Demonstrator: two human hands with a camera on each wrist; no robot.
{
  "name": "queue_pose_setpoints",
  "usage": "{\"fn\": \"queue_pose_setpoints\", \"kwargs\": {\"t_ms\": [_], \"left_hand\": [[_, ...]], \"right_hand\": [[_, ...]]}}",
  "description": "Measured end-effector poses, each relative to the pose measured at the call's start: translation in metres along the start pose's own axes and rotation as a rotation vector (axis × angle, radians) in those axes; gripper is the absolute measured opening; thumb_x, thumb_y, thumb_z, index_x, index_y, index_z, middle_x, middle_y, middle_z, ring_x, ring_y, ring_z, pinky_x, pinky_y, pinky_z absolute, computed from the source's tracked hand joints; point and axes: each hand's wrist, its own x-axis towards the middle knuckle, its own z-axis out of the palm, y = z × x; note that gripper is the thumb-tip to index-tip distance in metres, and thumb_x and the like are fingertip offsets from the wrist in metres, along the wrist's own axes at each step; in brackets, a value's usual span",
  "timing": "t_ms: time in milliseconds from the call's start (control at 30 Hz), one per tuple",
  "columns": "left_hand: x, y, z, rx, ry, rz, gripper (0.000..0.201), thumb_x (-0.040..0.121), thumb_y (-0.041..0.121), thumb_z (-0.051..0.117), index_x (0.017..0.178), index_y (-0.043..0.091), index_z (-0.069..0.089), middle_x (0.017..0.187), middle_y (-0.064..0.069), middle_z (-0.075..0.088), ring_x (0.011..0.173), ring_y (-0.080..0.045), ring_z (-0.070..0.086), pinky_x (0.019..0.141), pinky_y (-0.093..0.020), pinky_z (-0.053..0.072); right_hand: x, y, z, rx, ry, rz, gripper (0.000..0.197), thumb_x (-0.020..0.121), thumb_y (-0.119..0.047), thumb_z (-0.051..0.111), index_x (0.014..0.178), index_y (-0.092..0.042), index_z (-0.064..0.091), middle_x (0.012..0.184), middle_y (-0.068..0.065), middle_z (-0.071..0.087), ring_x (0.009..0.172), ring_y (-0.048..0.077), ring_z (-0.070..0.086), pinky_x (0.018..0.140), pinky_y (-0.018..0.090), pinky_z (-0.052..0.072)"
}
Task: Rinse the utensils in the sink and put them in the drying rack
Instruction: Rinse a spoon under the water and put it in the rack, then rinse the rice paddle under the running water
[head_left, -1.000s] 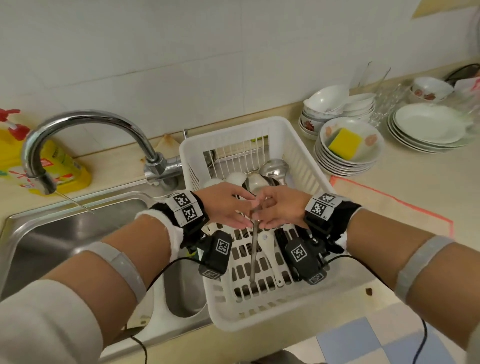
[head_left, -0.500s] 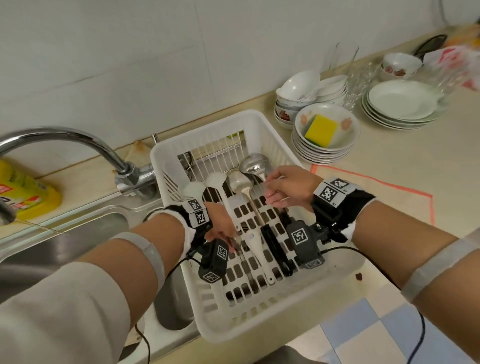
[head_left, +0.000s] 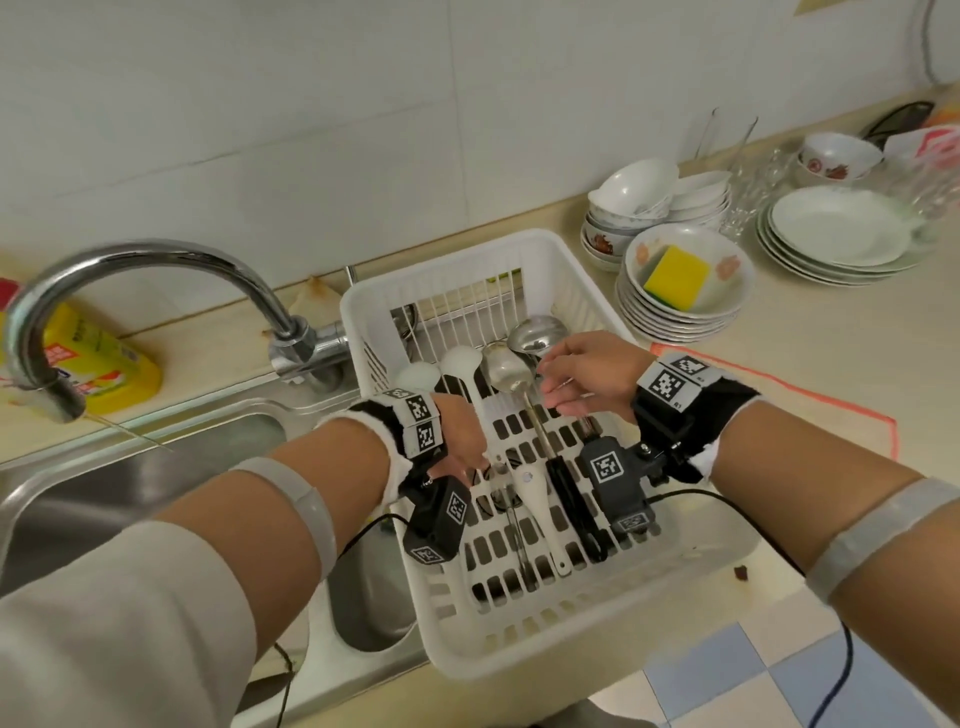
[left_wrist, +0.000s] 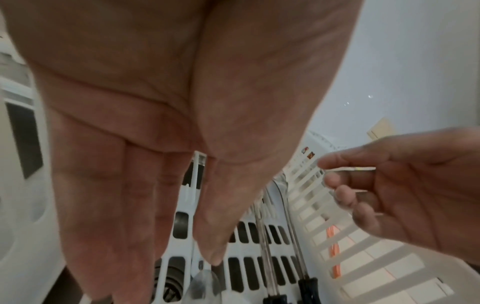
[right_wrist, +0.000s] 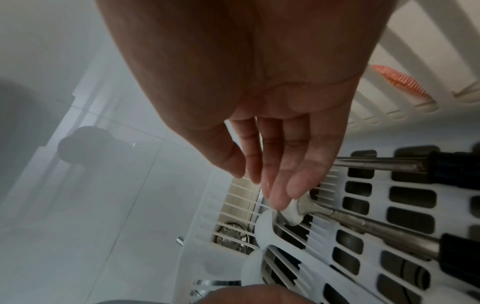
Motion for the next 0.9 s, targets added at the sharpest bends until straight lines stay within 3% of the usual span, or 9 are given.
{"fn": "queue_pose_setpoints", "kwargs": {"t_ms": [67,167,267,333,467,600,700,800,900], "left_hand": [[-0.005,-0.001,-0.003,-0.040,0.001,0.019,0.039,0.092,0.011,0.066,0.131,0.007,0.061,0.110,-0.007,0.070,0.082,-0.016,0.071,0.073,-0.027,0.062],[-0.014,-0.002,-0.012,-0.113,0.019,0.071,0.030,0.096,0.012,0.061,0.125,0.003,0.063,0.111,-0.010,0.071,0.096,-0.024,0.073,0.088,-0.036,0.060],[-0.033,-0.001,-0.029,-0.380,0.049,0.153,0.019,0.100,0.008,0.052,0.114,0.005,0.065,0.095,-0.009,0.069,0.080,-0.022,0.072,0.067,-0.026,0.061],[-0.052,-0.006,-0.042,-0.400,0.239,0.270,0.016,0.100,0.008,0.052,0.108,0.008,0.066,0.092,-0.006,0.071,0.081,-0.020,0.072,0.062,-0.020,0.059],[-0.097,-0.052,-0.067,-0.367,0.667,0.410,0.013,0.094,0.017,0.061,0.103,0.014,0.070,0.092,-0.003,0.076,0.081,-0.016,0.075,0.077,-0.033,0.062],[-0.133,-0.146,-0.080,-0.212,0.893,0.285,0.009,0.090,0.019,0.063,0.090,0.023,0.071,0.080,0.005,0.073,0.076,-0.016,0.073,0.074,-0.036,0.059],[-0.157,-0.225,-0.072,-0.142,0.895,0.114,0.012,0.091,0.018,0.062,0.086,0.028,0.067,0.082,0.005,0.072,0.076,-0.015,0.069,0.071,-0.031,0.053],[-0.170,-0.307,-0.058,-0.085,0.847,-0.042,0.011,0.089,0.021,0.060,0.082,0.027,0.066,0.079,0.009,0.068,0.077,-0.015,0.065,0.079,-0.033,0.053],[-0.173,-0.376,-0.048,-0.064,0.758,-0.153,0.010,0.090,0.023,0.057,0.088,0.024,0.067,0.091,0.003,0.070,0.091,-0.024,0.067,0.089,-0.039,0.054]], "right_hand": [[0.007,0.005,0.005,-0.054,-0.018,-0.007,0.007,0.097,-0.007,0.058,0.096,-0.011,0.064,0.088,0.011,0.065,0.074,0.020,0.065,0.085,0.038,0.059],[0.019,0.022,0.016,-0.214,-0.047,-0.003,0.020,0.097,-0.009,0.057,0.114,-0.001,0.064,0.085,0.009,0.068,0.068,0.017,0.066,0.065,0.030,0.058],[0.027,0.024,0.026,-0.295,-0.069,-0.018,0.022,0.097,-0.009,0.056,0.116,0.000,0.063,0.082,0.007,0.068,0.064,0.016,0.065,0.061,0.029,0.054],[0.026,0.007,0.033,-0.340,-0.069,-0.076,0.013,0.097,-0.009,0.057,0.106,-0.005,0.064,0.084,0.007,0.068,0.065,0.016,0.064,0.061,0.029,0.055],[0.008,-0.049,0.077,-0.508,-0.069,-0.371,0.013,0.097,-0.014,0.057,0.099,-0.011,0.069,0.090,0.005,0.073,0.072,0.016,0.071,0.065,0.027,0.058],[-0.015,-0.097,0.167,-0.722,-0.186,-0.710,0.012,0.094,-0.020,0.057,0.092,-0.016,0.069,0.085,0.000,0.074,0.075,0.018,0.073,0.074,0.033,0.058],[-0.025,-0.108,0.248,-0.891,-0.317,-0.804,0.013,0.092,-0.022,0.057,0.095,-0.019,0.070,0.080,-0.004,0.072,0.077,0.017,0.072,0.077,0.033,0.056],[-0.021,-0.094,0.328,-1.088,-0.477,-0.747,0.018,0.094,-0.019,0.054,0.102,-0.014,0.070,0.083,-0.002,0.074,0.080,0.019,0.073,0.076,0.034,0.057],[-0.003,-0.062,0.395,-1.213,-0.608,-0.606,0.020,0.093,-0.021,0.055,0.103,-0.012,0.070,0.094,0.006,0.077,0.081,0.021,0.076,0.076,0.035,0.060]]}}
